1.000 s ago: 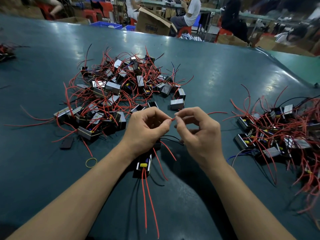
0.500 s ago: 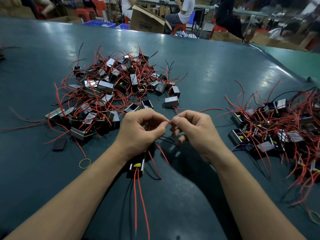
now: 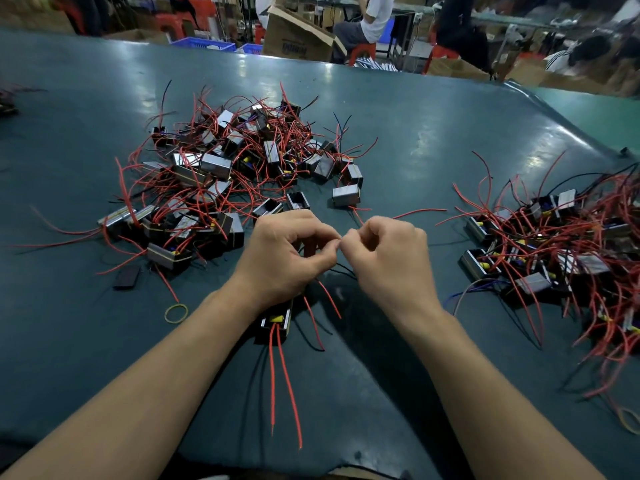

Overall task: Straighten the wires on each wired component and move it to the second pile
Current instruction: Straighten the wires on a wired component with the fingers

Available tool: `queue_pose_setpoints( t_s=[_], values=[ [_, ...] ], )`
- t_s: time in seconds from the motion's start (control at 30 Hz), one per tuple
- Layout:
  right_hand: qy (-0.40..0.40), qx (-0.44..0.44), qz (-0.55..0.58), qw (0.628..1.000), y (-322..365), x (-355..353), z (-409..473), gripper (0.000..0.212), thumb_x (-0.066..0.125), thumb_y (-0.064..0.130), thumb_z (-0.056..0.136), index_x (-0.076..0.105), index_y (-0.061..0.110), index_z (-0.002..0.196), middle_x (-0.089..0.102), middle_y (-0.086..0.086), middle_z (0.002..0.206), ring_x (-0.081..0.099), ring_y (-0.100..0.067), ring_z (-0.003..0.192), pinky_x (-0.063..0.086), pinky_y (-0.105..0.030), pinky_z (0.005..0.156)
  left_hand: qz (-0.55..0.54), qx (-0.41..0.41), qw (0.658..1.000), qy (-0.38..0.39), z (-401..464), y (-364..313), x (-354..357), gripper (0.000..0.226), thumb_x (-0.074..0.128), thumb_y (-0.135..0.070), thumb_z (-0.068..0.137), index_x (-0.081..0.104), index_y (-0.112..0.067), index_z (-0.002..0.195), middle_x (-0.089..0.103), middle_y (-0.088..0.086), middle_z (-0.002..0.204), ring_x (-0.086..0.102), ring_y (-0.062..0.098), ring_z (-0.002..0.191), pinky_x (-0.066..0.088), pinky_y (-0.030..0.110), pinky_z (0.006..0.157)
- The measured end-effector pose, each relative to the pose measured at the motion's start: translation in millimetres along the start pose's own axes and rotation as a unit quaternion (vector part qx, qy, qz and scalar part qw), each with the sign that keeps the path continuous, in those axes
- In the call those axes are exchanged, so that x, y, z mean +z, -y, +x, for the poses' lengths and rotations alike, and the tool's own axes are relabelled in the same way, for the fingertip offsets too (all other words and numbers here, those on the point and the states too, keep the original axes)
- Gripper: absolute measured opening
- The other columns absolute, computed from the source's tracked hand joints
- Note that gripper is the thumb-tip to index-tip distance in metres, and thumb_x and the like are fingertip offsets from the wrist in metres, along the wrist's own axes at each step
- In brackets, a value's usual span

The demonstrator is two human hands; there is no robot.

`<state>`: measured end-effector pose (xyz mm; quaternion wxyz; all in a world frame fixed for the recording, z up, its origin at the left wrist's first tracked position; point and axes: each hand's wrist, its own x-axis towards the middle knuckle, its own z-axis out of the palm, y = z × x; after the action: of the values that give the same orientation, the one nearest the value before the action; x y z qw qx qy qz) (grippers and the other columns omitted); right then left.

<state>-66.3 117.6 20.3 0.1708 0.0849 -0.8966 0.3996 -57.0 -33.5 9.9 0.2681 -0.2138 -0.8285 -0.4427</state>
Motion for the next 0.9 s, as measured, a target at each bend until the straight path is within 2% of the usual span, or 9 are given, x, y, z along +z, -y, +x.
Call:
queue_pose_setpoints(
  t_s=[0.13,0.3,0.4,0.5,0.67,0.73,0.83,0.87,0.9],
  values=[
    [-0.015,-0.173,-0.025,0.984,-6,-4,3,0.024,0.065,0.02,0.089,0.06,0.007,0.07,0.058,-0.003,0.06,0.051,-0.028,0.056,0.045,-0.039,0.057,-0.044,-0.066,0.996,-0.029,0,1,-1,0.005,0.074,0.001,0.08,0.076,-0.004,0.079,0.066,0.001,0.068,0.056,0.005,0.06,0.042,0.018,0.061],
    [0.042,-0.227,0.049,0.972,-17,-19,13,0.02,0.077,0.008,0.081,0.072,0.004,0.1,0.069,-0.004,0.082,0.064,-0.015,0.072,0.04,-0.006,0.062,-0.106,-0.119,0.987,-0.028,1,0,-1,0.006,0.074,0.003,0.08,0.076,-0.002,0.081,0.068,0.004,0.07,0.057,0.008,0.061,0.045,0.019,0.061],
    [0.044,-0.264,0.038,0.963,-19,-15,15,0.011,0.073,0.009,0.085,0.075,0.001,0.091,0.069,-0.007,0.078,0.062,-0.02,0.066,0.049,-0.023,0.059,-0.115,-0.115,0.986,-0.02,1,-1,-3,0.005,0.074,0.004,0.08,0.075,-0.001,0.08,0.068,0.009,0.069,0.056,0.013,0.06,0.044,0.023,0.059],
    [0.056,-0.255,0.046,0.964,-18,-15,14,0.01,0.069,0.014,0.088,0.073,0.006,0.084,0.064,0.001,0.069,0.057,-0.016,0.062,0.039,-0.012,0.06,-0.132,-0.112,0.985,-0.016,1,-2,-4,0.007,0.073,0.004,0.08,0.075,-0.003,0.081,0.067,0.011,0.07,0.055,0.016,0.06,0.043,0.027,0.059],
    [0.147,-0.004,0.219,0.964,-8,-16,11,0.034,0.06,0.016,0.094,0.063,0.021,0.06,0.045,0.009,0.045,0.038,-0.006,0.041,0.031,-0.018,0.042,-0.116,-0.069,0.991,-0.011,1,0,-4,0.004,0.074,0.002,0.081,0.075,-0.002,0.081,0.067,0.009,0.069,0.055,0.014,0.058,0.043,0.024,0.059],
    [0.194,0.172,0.344,0.902,-1,-15,12,0.041,0.054,0.014,0.093,0.053,0.019,0.053,0.032,0.008,0.042,0.025,-0.007,0.036,0.019,-0.015,0.034,-0.076,-0.029,0.996,-0.021,0,-1,-3,0.004,0.075,0.001,0.08,0.076,-0.003,0.08,0.066,0.004,0.068,0.053,0.008,0.059,0.042,0.019,0.062],
    [0.271,0.385,0.51,0.72,5,-16,14,0.038,0.045,0.017,0.092,0.044,0.019,0.055,0.023,0.01,0.045,0.019,-0.003,0.034,0.012,-0.013,0.025,-0.004,0.034,0.998,-0.044,0,-2,0,0.004,0.075,0.0,0.08,0.076,-0.004,0.079,0.067,0.001,0.071,0.057,0.009,0.062,0.044,0.018,0.063],
    [0.278,0.399,0.532,0.693,7,-17,13,0.036,0.046,0.018,0.093,0.045,0.019,0.057,0.025,0.01,0.045,0.021,-0.002,0.034,0.012,-0.013,0.025,0.008,0.042,0.998,-0.05,0,-2,0,0.004,0.075,0.0,0.08,0.076,-0.004,0.079,0.067,0.001,0.071,0.058,0.01,0.062,0.044,0.018,0.063],
    [0.271,0.376,0.518,0.719,6,-17,12,0.035,0.048,0.02,0.095,0.048,0.017,0.06,0.029,0.01,0.045,0.024,-0.002,0.034,0.014,-0.013,0.025,0.01,0.037,0.998,-0.054,-1,-2,-1,0.004,0.075,-0.001,0.08,0.076,-0.004,0.079,0.066,0.002,0.07,0.057,0.009,0.061,0.044,0.018,0.063]
  ],
)
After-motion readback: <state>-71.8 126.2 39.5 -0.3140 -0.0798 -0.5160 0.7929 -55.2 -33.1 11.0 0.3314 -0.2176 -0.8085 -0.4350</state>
